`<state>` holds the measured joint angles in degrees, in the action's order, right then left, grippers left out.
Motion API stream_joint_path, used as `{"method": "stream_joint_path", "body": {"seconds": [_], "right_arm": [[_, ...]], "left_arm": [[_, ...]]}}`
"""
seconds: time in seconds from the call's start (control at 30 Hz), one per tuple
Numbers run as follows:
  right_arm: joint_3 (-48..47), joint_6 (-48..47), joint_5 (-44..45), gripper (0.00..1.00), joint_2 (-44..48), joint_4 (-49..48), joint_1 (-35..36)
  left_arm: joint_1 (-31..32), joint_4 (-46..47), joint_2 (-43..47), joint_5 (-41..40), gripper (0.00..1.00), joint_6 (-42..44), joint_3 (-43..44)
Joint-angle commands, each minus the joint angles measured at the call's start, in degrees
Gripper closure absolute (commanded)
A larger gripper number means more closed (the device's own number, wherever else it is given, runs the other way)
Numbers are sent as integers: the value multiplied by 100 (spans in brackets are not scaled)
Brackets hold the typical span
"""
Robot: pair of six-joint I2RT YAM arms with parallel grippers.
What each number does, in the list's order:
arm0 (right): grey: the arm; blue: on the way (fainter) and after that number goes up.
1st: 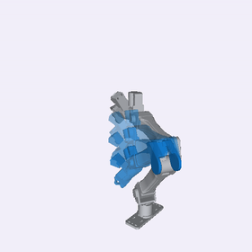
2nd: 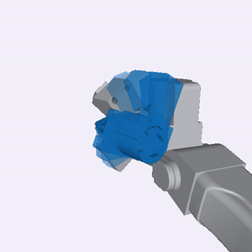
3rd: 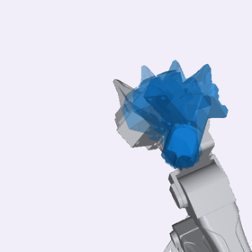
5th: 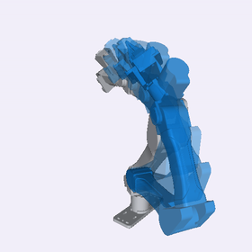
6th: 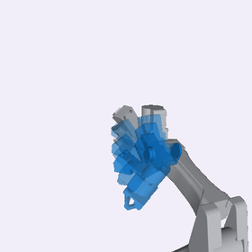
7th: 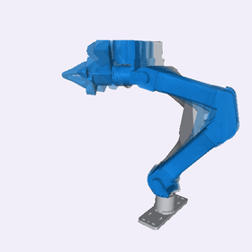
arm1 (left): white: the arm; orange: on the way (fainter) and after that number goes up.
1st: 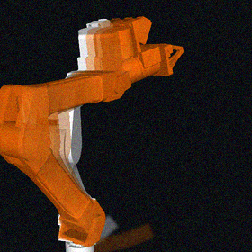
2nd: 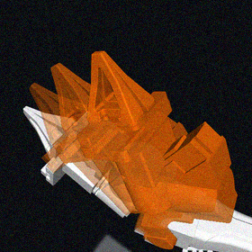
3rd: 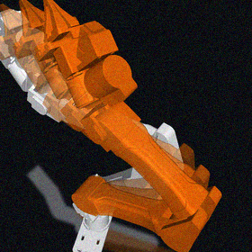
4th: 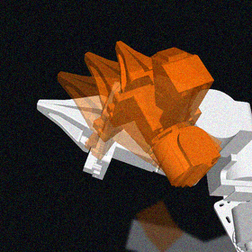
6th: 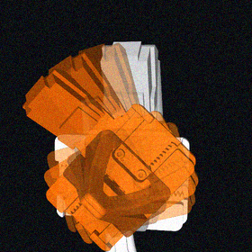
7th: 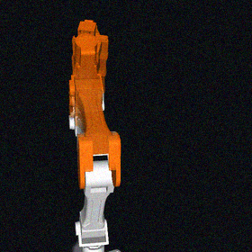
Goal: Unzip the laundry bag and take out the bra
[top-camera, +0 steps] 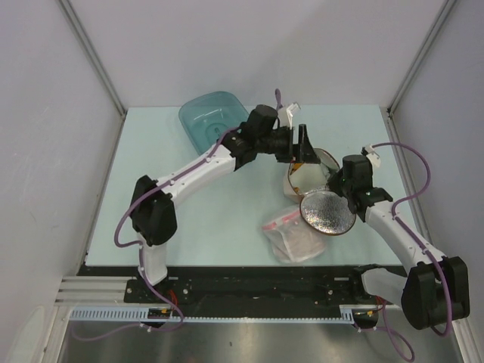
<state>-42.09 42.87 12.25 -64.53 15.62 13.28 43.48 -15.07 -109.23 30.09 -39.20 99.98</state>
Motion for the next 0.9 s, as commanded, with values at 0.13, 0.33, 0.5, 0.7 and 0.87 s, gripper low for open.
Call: {"method": "stream_joint_path", "body": {"seconds": [0.13, 0.33, 0.5, 0.7, 0.87], "right_arm": [[-213, 318, 155, 100, 222, -190, 34], [-168, 362, 23, 100, 222, -410, 43], [-177, 380, -12, 100, 187, -393, 34], [-168, 318, -241, 100, 72, -647, 43], [-168, 380, -285, 100, -50, -674, 43]], "left_arm": [[266, -101, -396, -1390, 31, 176, 188], [380, -750, -1152, -2489, 41, 553, 994], [468, -866, -1663, -2691, 42, 764, 1190], [538, -1129, -2023, -3000, 34, 1063, 1506], [608, -1086, -2032, -3158, 26, 1257, 1340]]}}
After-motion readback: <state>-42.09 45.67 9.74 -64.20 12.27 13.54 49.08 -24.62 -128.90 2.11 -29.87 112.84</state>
